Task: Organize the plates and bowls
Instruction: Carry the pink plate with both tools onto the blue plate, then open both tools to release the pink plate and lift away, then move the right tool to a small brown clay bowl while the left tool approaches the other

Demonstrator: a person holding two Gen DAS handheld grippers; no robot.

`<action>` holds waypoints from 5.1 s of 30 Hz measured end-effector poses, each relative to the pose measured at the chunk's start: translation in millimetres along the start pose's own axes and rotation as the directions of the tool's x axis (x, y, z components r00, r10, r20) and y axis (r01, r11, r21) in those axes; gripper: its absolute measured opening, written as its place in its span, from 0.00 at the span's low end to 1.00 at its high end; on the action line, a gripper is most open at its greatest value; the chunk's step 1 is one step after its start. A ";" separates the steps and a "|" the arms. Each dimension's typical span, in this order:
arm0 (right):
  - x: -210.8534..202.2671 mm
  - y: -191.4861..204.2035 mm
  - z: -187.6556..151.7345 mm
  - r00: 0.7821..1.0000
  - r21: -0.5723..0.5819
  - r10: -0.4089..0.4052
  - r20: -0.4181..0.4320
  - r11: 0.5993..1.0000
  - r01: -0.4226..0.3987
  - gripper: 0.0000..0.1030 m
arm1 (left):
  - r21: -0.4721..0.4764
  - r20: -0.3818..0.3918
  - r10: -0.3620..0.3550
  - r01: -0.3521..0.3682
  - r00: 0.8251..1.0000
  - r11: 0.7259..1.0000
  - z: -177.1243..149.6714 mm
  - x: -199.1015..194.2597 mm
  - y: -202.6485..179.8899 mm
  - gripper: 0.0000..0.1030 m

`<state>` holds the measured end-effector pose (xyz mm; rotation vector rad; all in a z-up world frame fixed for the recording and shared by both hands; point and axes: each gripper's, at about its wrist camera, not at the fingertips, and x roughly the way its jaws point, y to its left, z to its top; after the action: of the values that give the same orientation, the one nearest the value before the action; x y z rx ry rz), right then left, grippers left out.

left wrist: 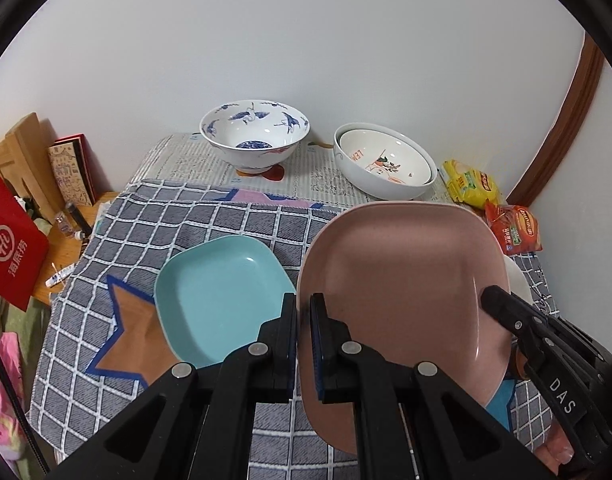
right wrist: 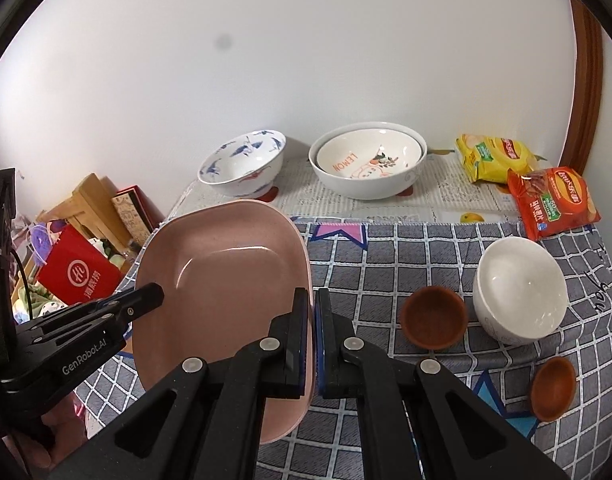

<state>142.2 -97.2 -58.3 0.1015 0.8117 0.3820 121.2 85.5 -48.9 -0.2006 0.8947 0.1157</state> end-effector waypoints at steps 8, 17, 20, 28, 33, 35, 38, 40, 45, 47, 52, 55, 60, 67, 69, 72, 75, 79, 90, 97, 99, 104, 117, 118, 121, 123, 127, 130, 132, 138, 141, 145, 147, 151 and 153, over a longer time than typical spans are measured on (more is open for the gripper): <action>-18.4 20.5 -0.8 0.999 -0.017 0.025 0.030 1.000 -0.025 0.03 | -0.018 0.028 0.006 -0.006 1.000 1.000 -5.6 -23.1 16.3 0.07; -23.8 37.9 -9.0 0.999 -0.034 0.025 0.031 0.999 -0.024 0.03 | -0.038 0.027 0.007 -0.006 1.000 0.999 -13.7 -28.6 31.5 0.07; -23.7 42.0 -12.4 0.999 -0.039 0.022 0.028 0.999 -0.021 0.03 | -0.040 0.025 0.003 -0.002 1.000 0.999 -17.4 -27.3 35.8 0.07; -14.4 49.4 -19.9 1.000 -0.041 0.015 0.010 0.999 -0.015 0.03 | -0.054 0.005 0.002 -0.002 1.000 0.999 -25.6 -19.0 49.8 0.07; -4.1 57.6 -24.4 1.000 -0.050 0.023 -0.011 0.998 -0.023 0.03 | -0.077 -0.009 0.003 -0.003 1.000 0.997 -28.6 -12.0 62.2 0.07; 0.3 60.7 -25.3 1.000 -0.055 0.024 -0.017 0.998 -0.025 0.03 | -0.084 -0.014 0.003 -0.004 1.000 0.996 -29.4 -9.8 66.5 0.07; 7.1 65.8 -24.8 0.999 -0.066 0.024 -0.027 0.998 -0.026 0.03 | -0.098 -0.019 0.001 -0.003 1.000 0.995 -29.7 -5.7 73.5 0.07; 10.8 69.9 -23.4 0.999 -0.072 0.024 -0.031 0.997 -0.027 0.03 | -0.106 -0.021 0.001 -0.003 1.000 0.994 -29.2 -3.3 78.2 0.07; 22.7 79.2 -21.4 0.999 -0.094 0.023 -0.043 0.995 -0.026 0.03 | -0.124 -0.027 0.004 -0.008 1.000 0.992 -27.1 5.0 89.8 0.07; 27.9 81.4 -20.7 0.998 -0.099 0.024 -0.050 0.995 -0.029 0.03 | -0.132 -0.034 0.003 -0.008 0.999 0.991 -26.0 9.8 94.6 0.07; 43.2 86.1 -17.3 0.997 -0.108 0.025 -0.067 0.994 -0.032 0.03 | -0.147 -0.048 0.006 -0.014 0.999 0.989 -23.5 21.2 103.0 0.07; 52.8 89.2 -14.7 0.997 -0.114 0.026 -0.079 0.993 -0.034 0.03 | -0.159 -0.058 0.006 -0.016 0.998 0.987 -20.7 28.5 108.8 0.07; 68.0 94.6 -7.4 0.995 -0.129 0.023 -0.093 0.991 -0.035 0.03 | -0.170 -0.065 0.007 -0.018 0.998 0.985 -15.2 39.1 114.6 0.07; 88.9 101.7 4.4 0.994 -0.152 0.025 -0.110 0.988 -0.042 0.03 | -0.179 -0.068 0.022 -0.034 0.997 0.983 -4.5 52.7 123.7 0.07; 96.2 103.2 8.2 0.993 -0.154 0.032 -0.114 0.987 -0.049 0.03 | -0.178 -0.069 0.025 -0.037 0.997 0.983 -1.3 56.2 126.5 0.07; 106.4 104.7 11.5 0.993 -0.157 0.032 -0.118 0.986 -0.050 0.03 | -0.187 -0.076 0.026 -0.040 0.997 0.982 2.1 63.1 132.2 0.07; 117.0 106.4 13.2 0.991 -0.159 0.036 -0.128 0.986 -0.057 0.03 | -0.195 -0.085 0.034 -0.050 0.996 0.980 3.3 70.7 136.2 0.07; 130.7 108.0 15.4 0.989 -0.172 0.035 -0.142 0.983 -0.060 0.03 | -0.195 -0.105 0.045 -0.065 0.993 0.979 3.3 82.5 138.8 0.07; 163.2 102.0 12.1 0.982 -0.186 0.030 -0.186 0.980 -0.066 0.03 | -0.163 -0.135 0.094 -0.116 0.986 0.980 1.9 103.8 135.6 0.07; 176.9 102.7 6.2 0.980 -0.227 0.002 -0.198 0.973 -0.048 0.05 | -0.143 -0.145 0.119 -0.140 0.982 0.980 2.1 110.1 132.4 0.07; 179.5 102.0 5.5 0.979 -0.230 0.004 -0.202 0.972 -0.051 0.05 | -0.143 -0.150 0.116 -0.138 0.982 0.980 1.9 111.8 132.6 0.07; 183.5 100.7 3.6 0.976 -0.227 0.011 -0.217 0.972 -0.062 0.06 | -0.141 -0.160 0.115 -0.138 0.980 0.980 1.2 111.6 132.1 0.07; 156.2 93.2 -0.5 0.979 -0.229 0.023 -0.203 0.971 -0.070 0.15 | -0.096 -0.159 0.122 -0.139 0.980 0.986 -5.2 87.2 119.1 0.34; 150.7 91.6 -1.2 0.980 -0.229 0.023 -0.195 0.971 -0.069 0.16 | -0.091 -0.157 0.127 -0.142 0.979 0.986 -5.5 83.8 117.3 0.34; 133.0 83.8 -2.8 0.984 -0.217 0.028 -0.177 0.974 -0.067 0.21 | -0.076 -0.149 0.138 -0.150 0.979 0.986 -5.8 73.3 110.1 0.34; 115.2 72.1 -3.1 0.988 -0.203 0.026 -0.151 0.978 -0.057 0.26 | -0.068 -0.139 0.142 -0.152 0.980 0.986 -5.7 64.3 102.5 0.34; 79.6 45.8 -5.0 0.995 -0.199 -0.031 -0.092 0.980 0.012 0.33 | -0.042 -0.107 0.142 -0.148 0.984 0.988 -5.3 45.2 78.6 0.34; 41.5 14.5 -6.4 0.995 -0.179 -0.095 -0.021 0.980 0.089 0.40 | -0.014 -0.077 0.128 -0.130 0.989 0.991 -5.9 30.4 49.3 0.34; 18.6 -7.4 -9.9 0.992 -0.166 -0.128 0.007 0.978 0.127 0.41 | 0.004 -0.053 0.119 -0.118 0.992 0.993 -7.6 22.3 28.0 0.38; -43.5 -84.4 -31.6 0.963 -0.096 -0.250 0.100 0.961 0.259 0.41 | 0.069 -0.005 0.081 -0.081 0.997 0.994 -21.5 5.9 -53.8 0.40; -61.6 -122.9 -44.8 0.965 -0.042 -0.253 0.071 0.966 0.256 0.41 | 0.102 0.010 0.070 -0.071 0.997 0.992 -31.7 -1.5 -93.4 0.40; -83.8 -159.0 -64.3 0.959 -0.028 -0.279 0.039 0.959 0.281 0.41 | 0.136 0.017 0.042 -0.044 0.999 0.990 -43.2 -10.1 -142.0 0.40; -94.7 -170.8 -72.6 0.958 -0.020 -0.284 0.041 0.958 0.285 0.41 | 0.150 0.024 0.030 -0.033 0.999 0.988 -48.0 -14.6 -158.3 0.40; -114.1 -187.8 -84.8 0.960 -0.001 -0.277 0.049 0.961 0.278 0.41 | 0.184 0.035 0.015 -0.021 0.999 0.983 -56.4 -23.8 -188.0 0.40; -121.0 -190.9 -88.4 0.962 0.000 -0.270 0.048 0.963 0.271 0.41 | 0.193 0.038 0.009 -0.016 0.999 0.981 -58.5 -27.5 -196.8 0.40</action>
<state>58.8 -324.1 -80.4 -0.0076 0.7654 0.1232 95.6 -119.9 -38.3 -0.0122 0.8649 0.0432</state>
